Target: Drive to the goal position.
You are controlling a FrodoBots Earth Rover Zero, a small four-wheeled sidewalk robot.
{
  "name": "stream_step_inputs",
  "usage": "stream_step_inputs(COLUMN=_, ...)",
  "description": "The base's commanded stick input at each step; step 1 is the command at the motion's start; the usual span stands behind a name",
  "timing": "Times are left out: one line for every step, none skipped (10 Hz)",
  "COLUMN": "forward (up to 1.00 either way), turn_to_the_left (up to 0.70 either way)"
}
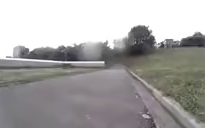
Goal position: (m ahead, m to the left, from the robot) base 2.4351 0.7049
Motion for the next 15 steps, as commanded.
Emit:
stream_step_inputs(forward=0.99, turn_to_the_left=-0.4)
stream_step_inputs(forward=0.99, turn_to_the_left=-0.4)
stream_step_inputs(forward=1.0, turn_to_the_left=-0.4)
stream_step_inputs(forward=1.0, turn_to_the_left=0.0)
stream_step_inputs(forward=1.0, turn_to_the_left=0.0)
stream_step_inputs(forward=1.0, turn_to_the_left=0.0)
stream_step_inputs(forward=1.0, turn_to_the_left=0.0)
stream_step_inputs(forward=1.0, turn_to_the_left=-0.37)
stream_step_inputs(forward=1.0, turn_to_the_left=-0.35)
stream_step_inputs(forward=1.0, turn_to_the_left=-0.33)
stream_step_inputs(forward=1.0, turn_to_the_left=-0.04)
stream_step_inputs(forward=1.0, turn_to_the_left=-0.01)
stream_step_inputs(forward=1.0, turn_to_the_left=0.0)
stream_step_inputs(forward=1.0, turn_to_the_left=0.0)
stream_step_inputs(forward=1.0, turn_to_the_left=0.18)
